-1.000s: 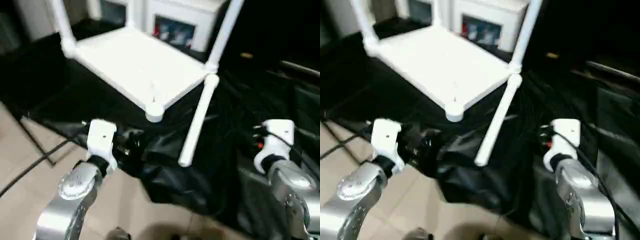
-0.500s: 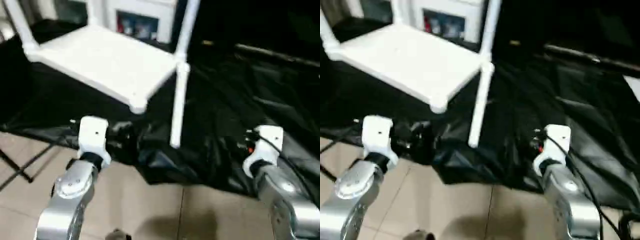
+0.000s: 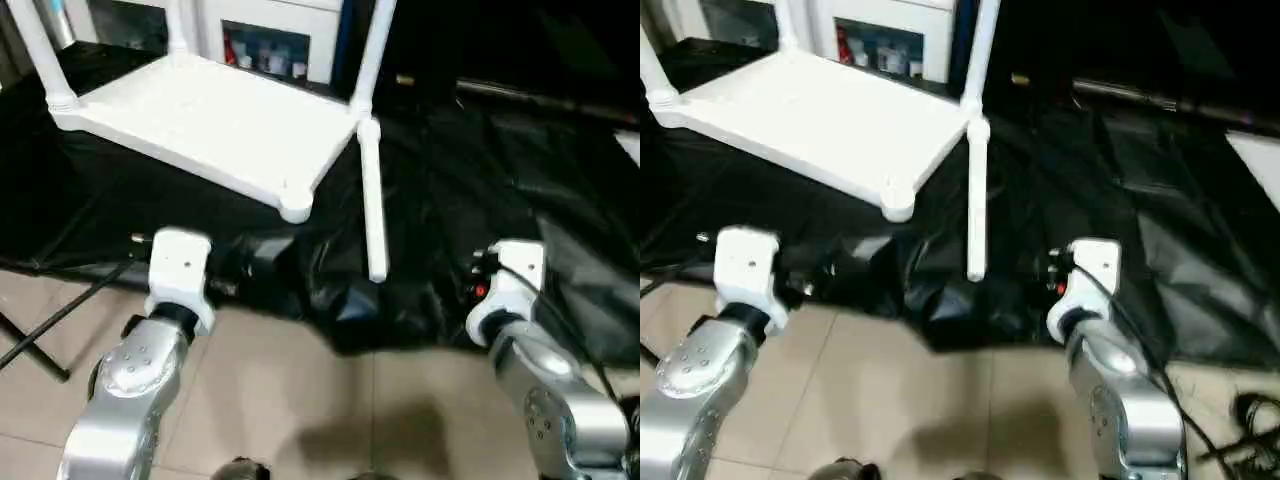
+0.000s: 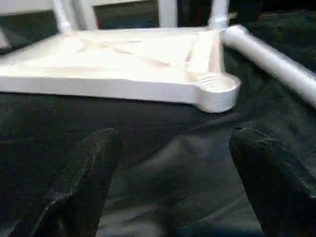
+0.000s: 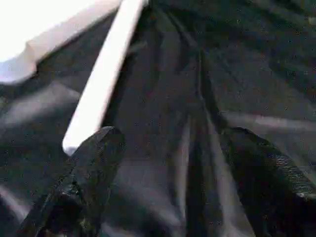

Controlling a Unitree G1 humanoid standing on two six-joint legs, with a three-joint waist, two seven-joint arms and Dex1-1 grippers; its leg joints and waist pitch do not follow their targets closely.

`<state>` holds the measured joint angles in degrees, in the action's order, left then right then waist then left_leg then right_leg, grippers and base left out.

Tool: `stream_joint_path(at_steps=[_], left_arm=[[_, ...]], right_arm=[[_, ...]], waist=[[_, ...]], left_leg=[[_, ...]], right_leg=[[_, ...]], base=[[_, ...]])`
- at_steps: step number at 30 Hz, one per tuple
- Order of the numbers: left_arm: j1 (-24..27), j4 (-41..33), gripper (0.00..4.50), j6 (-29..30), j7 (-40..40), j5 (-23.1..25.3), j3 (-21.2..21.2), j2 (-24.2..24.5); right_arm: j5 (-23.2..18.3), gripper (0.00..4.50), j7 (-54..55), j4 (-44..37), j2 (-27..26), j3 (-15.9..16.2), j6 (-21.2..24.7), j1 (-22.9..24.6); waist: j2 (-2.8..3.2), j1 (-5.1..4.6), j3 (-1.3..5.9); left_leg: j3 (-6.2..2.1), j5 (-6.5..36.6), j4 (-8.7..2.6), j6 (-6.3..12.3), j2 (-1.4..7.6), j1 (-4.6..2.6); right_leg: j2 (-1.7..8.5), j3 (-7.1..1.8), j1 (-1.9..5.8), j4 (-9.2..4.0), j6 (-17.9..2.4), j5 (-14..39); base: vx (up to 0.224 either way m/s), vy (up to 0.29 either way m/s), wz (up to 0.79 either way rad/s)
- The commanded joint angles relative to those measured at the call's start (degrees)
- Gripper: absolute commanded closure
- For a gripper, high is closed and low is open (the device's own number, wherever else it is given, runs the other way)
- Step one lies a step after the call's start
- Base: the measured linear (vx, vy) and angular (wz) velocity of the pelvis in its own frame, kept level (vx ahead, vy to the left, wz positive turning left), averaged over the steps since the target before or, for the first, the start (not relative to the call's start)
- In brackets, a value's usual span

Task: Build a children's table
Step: Pick table leg

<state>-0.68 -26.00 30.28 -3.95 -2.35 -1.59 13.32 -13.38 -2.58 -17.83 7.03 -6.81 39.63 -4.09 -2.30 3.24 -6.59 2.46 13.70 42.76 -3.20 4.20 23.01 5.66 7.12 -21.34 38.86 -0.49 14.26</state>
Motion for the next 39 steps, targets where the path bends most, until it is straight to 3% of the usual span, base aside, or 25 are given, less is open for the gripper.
stream_joint_path(at_steps=[1,2,3,4,5,7,9,10,11,13,15,17,18,22,25,28,30,31,32,34,35,36,37,38,39], left_arm=[[-1.31,0.56,0.52,0.34,0.85,-0.22,1.29,-0.51],[-1.55,1.01,0.52,-0.33,0.99,-1.09,2.04,-1.21],[-1.57,1.09,0.52,-0.94,1.02,-1.07,2.07,-1.3],[-1.52,1.07,0.52,-0.29,0.77,-2.99,2.85,-2.49],[-1.49,1.07,0.52,0.31,0.55,-4.41,3.5,-3.44],[-1.78,1.48,0.52,-0.07,0.2,-3.04,2.63,-3.03],[-1.88,2.29,0.52,-0.77,0.29,-1.33,1.76,-2.26],[-1.87,2.35,0.52,-0.96,0.24,-1.23,1.66,-2.19],[-1.73,2.48,0.52,-1.43,0.03,-1.08,1.42,-2.0],[-1.06,2.31,0.52,-2.38,-0.35,-2.58,1.97,-3.1],[-0.74,2.04,0.52,-2.52,-0.59,-3.07,2.15,-3.55],[-0.27,1.28,0.52,-2.67,-0.84,-2.85,1.62,-3.66],[-0.2,1.1,0.52,-2.72,-0.92,-2.89,1.47,-3.71],[0.1,0.33,0.52,-2.78,-1.1,-2.82,0.4,-4.07],[0.28,0.33,0.52,-3.02,-1.3,-2.79,0.28,-4.2],[0.3,0.46,0.52,-3.08,-1.65,-2.71,0.44,-4.09],[0.27,0.52,0.52,-3.1,-1.75,-2.7,0.49,-4.02],[0.04,0.7,0.52,-3.09,-1.97,-2.84,0.7,-3.89],[0.0,0.72,0.52,-3.08,-2.0,-2.85,0.72,-3.87],[-0.2,0.89,0.52,-3.09,-2.19,-2.93,0.69,-3.78],[-0.33,1.02,0.52,-3.13,-2.36,-2.96,0.53,-3.71],[-0.4,1.11,0.52,-3.14,-2.48,-2.97,0.43,-3.66],[-0.45,1.21,0.52,-3.2,-2.58,-3.0,0.32,-3.66],[-0.51,1.31,0.52,-3.23,-2.65,-3.01,0.22,-3.65],[-0.6,1.48,0.52,-3.29,-2.81,-3.08,0.04,-3.68]], right_arm=[[0.0,0.97,-0.1,-0.44,0.14,-0.45,-0.29,-0.27],[0.08,0.97,-0.16,-0.04,0.35,-0.72,-0.53,-0.7],[0.07,0.97,-0.19,0.11,0.43,-0.8,-0.62,-0.86],[0.03,0.97,-0.25,0.21,0.56,-0.92,-0.67,-1.01],[0.02,0.97,-0.29,0.28,0.63,-0.99,-0.7,-1.1],[0.07,0.97,-0.44,0.59,1.0,-1.04,-0.97,-1.65],[0.15,0.97,-0.58,0.8,1.17,-0.94,-1.22,-1.89],[0.17,0.97,-0.61,0.84,1.19,-0.91,-1.26,-1.92],[0.33,0.97,-0.74,0.98,1.27,-0.74,-1.44,-2.0],[0.82,0.97,-1.22,0.89,1.46,0.09,-1.91,-2.12],[1.02,0.97,-1.39,0.88,1.58,0.29,-2.21,-2.15],[1.2,0.97,-1.71,1.11,1.67,0.48,-3.3,-2.36],[1.19,0.97,-1.8,1.11,1.67,0.5,-3.58,-2.41],[0.7,0.97,-2.21,1.1,1.72,0.55,-4.33,-2.57],[1.03,0.97,-2.44,1.08,1.76,0.89,-4.46,-2.54],[1.1,0.97,-2.59,1.16,1.81,0.94,-4.8,-2.41],[1.14,0.97,-2.61,1.19,1.82,1.0,-4.94,-2.34],[1.24,0.97,-2.57,1.19,1.8,1.21,-5.2,-2.22],[1.26,0.97,-2.56,1.19,1.8,1.25,-5.24,-2.19],[1.33,0.97,-2.55,1.11,1.82,1.37,-5.35,-2.02],[1.33,0.97,-2.53,0.98,1.83,1.37,-5.33,-1.85],[1.32,0.97,-2.52,0.89,1.83,1.35,-5.3,-1.74],[1.33,0.97,-2.56,0.76,1.84,1.32,-5.27,-1.58],[1.34,0.97,-2.6,0.65,1.85,1.3,-5.27,-1.45],[1.43,0.97,-2.55,0.55,1.89,1.26,-5.15,-1.25]], waist=[[-0.49,-1.37,1.69],[3.99,-2.13,3.64],[3.83,-3.14,3.87],[4.4,-2.97,3.4],[4.41,-2.79,3.47],[3.28,-2.5,3.81],[-0.77,-1.21,4.08],[-2.38,1.39,3.96],[-3.28,1.96,4.35],[-2.3,2.28,3.95],[-1.13,1.97,3.82],[-0.79,1.3,2.77],[-0.6,1.17,2.67],[0.58,0.39,1.99],[0.42,0.16,2.77],[0.33,0.92,4.61],[0.52,0.71,5.28],[0.41,-0.17,5.66],[0.43,-0.54,6.11],[-0.46,-1.14,5.96],[-1.81,0.51,5.6],[-3.32,1.87,5.91],[-1.99,5.27,5.32],[-0.55,5.8,5.19],[1.16,4.34,6.21]], left_leg=[[-1.44,5.55,-7.61,-9.24,5.46,1.28],[-8.49,22.31,-15.25,-11.57,16.96,-4.32],[-8.73,21.75,-15.66,-10.93,17.24,-3.64],[-7.83,22.98,-16.17,-9.83,15.79,-2.5],[-6.36,24.18,-15.93,-6.21,13.99,-2.26],[-5.13,25.73,-15.87,0.16,11.3,-2.73],[-1.32,22.35,-12.92,2.17,5.96,0.01],[1.96,9.96,-7.61,1.2,4.09,-0.22],[2.24,0.45,-8.02,1.0,4.53,0.76],[3.01,-1.33,-11.33,-1.03,5.72,0.45],[3.68,6.8,-12.74,-3.27,6.88,-0.83],[3.94,25.05,-13.28,-4.2,7.36,-3.26],[3.98,29.19,-12.99,-4.0,7.29,-4.46],[3.25,37.77,-15.29,-2.11,8.25,-6.72],[3.55,33.49,-16.18,-0.88,7.88,-6.89],[5.57,10.35,-15.12,4.03,6.73,-5.19],[5.04,4.82,-14.89,6.51,6.72,-6.39],[3.38,-2.71,-14.36,11.58,6.77,-8.02],[1.91,-8.3,-13.28,18.44,7.19,-10.84],[0.24,-12.71,-12.08,26.26,8.11,-12.99],[3.82,-12.15,-9.03,24.71,2.27,-6.96],[5.88,-8.02,-6.11,22.42,-1.97,-1.02],[4.67,1.45,-2.99,15.14,-0.03,4.28],[2.86,0.53,-5.26,8.21,4.34,3.2],[1.92,-5.08,-8.39,8.81,6.3,-0.67]], right_leg=[[3.31,-0.36,2.95,-7.93,-9.48,24.01],[-1.16,-2.45,-2.06,2.33,-3.8,8.91],[-1.7,-2.67,-2.36,4.27,-2.18,6.54],[-2.56,-2.65,-3.38,5.84,-1.45,6.58],[-2.65,-2.79,-3.01,5.28,-1.53,6.85],[-1.92,-3.66,-1.47,1.94,-2.35,4.61],[1.87,-7.66,1.23,-5.7,-1.62,8.92],[7.56,-10.04,0.79,-11.16,4.25,31.82],[6.58,-10.53,1.85,-10.72,8.29,38.81],[3.85,-8.24,1.15,-9.62,6.06,32.42],[2.06,-6.85,0.64,-8.82,1.98,27.83],[1.18,-5.46,0.27,-10.14,0.04,39.16],[0.97,-4.79,0.15,-10.88,-0.22,42.27],[-0.21,-2.56,3.48,-11.56,-1.93,34.02],[0.42,-3.51,5.68,-11.64,-3.59,26.7],[0.21,-4.35,9.19,-11.59,-5.61,14.22],[-0.74,-3.92,9.03,-10.45,-5.41,7.51],[-2.26,-3.26,8.09,-8.27,-3.72,-0.91],[-2.48,-2.99,5.98,-6.64,-1.26,-4.31],[-1.46,-4.26,3.27,-4.35,0.12,-4.5],[-2.32,-7.24,9.64,-6.46,1.43,-11.55],[-2.93,-10.38,15.93,-7.18,3.84,-20.0],[2.71,-15.88,19.12,-8.24,5.07,-37.32],[-0.11,-13.25,17.18,-5.94,8.28,-45.3],[-4.77,-8.03,14.56,-2.03,12.02,-40.73]], base=[[-0.057,0.186,-0.37],[-0.084,0.112,0.2],[-0.084,0.112,0.2],[-0.092,0.05,0.15],[-0.081,0.006,-0.02],[-0.102,-0.056,-0.06],[-0.094,-0.129,-0.11],[-0.102,-0.133,-0.1],[-0.082,-0.121,-0.12],[-0.044,-0.1,-0.11],[-0.013,-0.026,-0.01],[0.0,0.0,0.0],[0.022,0.053,-0.05],[0.071,0.062,-0.1],[0.125,0.071,-0.12],[0.141,0.041,0.02],[0.208,0.006,0.05],[0.231,-0.014,0.04],[0.208,-0.039,0.08],[0.199,-0.044,0.1],[0.207,-0.027,0.09],[0.21,0.09,0.44],[0.21,0.09,0.44],[0.108,0.174,0.44],[-0.002,0.084,0.08]])
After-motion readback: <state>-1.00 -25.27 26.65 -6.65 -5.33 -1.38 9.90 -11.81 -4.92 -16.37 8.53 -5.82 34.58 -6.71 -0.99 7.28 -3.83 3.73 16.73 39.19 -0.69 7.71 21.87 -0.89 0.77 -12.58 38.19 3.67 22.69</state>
